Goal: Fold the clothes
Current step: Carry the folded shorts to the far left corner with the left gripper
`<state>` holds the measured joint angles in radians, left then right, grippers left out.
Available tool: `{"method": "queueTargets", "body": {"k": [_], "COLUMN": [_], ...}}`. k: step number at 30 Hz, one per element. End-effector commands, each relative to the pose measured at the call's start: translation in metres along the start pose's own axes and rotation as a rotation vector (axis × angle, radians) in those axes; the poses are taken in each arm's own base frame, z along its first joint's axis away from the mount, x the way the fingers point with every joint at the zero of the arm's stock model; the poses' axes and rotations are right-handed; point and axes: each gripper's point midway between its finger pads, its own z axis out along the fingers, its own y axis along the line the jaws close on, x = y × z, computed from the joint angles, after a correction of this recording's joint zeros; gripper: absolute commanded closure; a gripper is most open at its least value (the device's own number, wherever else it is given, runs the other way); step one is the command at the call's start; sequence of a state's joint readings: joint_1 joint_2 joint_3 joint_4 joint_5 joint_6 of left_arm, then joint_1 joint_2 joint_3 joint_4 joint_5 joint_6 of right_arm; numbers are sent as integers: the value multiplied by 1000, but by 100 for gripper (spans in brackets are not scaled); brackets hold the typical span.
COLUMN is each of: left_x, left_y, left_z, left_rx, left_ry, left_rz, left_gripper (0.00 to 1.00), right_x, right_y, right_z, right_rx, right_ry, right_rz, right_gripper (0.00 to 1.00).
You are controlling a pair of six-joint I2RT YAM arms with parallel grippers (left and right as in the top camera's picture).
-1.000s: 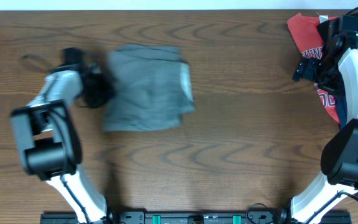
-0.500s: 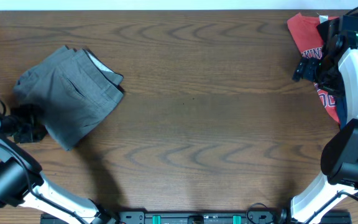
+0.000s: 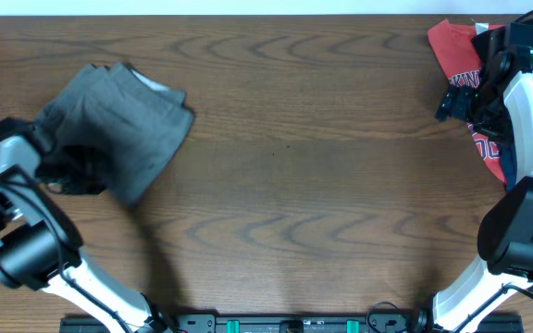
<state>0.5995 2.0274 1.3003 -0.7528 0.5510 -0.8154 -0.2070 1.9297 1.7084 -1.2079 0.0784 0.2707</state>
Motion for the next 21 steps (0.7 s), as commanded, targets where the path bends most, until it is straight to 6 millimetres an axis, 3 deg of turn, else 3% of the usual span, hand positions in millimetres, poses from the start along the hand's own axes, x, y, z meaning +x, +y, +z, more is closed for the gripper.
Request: {"method": "queueTargets", "body": {"k": [1, 3, 5, 10, 12, 15, 21], "left_x": [26, 36, 41, 36, 30, 22, 12], "left_y": [-1, -8, -21, -68, -78, -90, -125], "left_z": [23, 33, 42, 55, 57, 56, 47], "left_rx": [-40, -37, -8, 104, 112, 124, 238], "left_ry": [47, 44, 28, -119, -200, -297, -413], "left_rz": [-23, -37, -25, 135, 174, 210, 271], "left_gripper": [67, 74, 74, 75, 76, 88, 89], "right_x": [-2, -2, -2, -2, -2, -2, -2], "right_y": [0, 0, 0, 0, 0, 0, 0], "right_z": [-1, -1, -1, -1, -1, -1, -1], "right_rx": [-2, -1, -1, -1, -1, -2, -1], "right_ry": [-4, -5, -5, -5, -5, -5, -5], "right_rz": [15, 15, 15, 15, 15, 14, 15], "right_gripper": [1, 1, 1, 1, 1, 1, 1]}}
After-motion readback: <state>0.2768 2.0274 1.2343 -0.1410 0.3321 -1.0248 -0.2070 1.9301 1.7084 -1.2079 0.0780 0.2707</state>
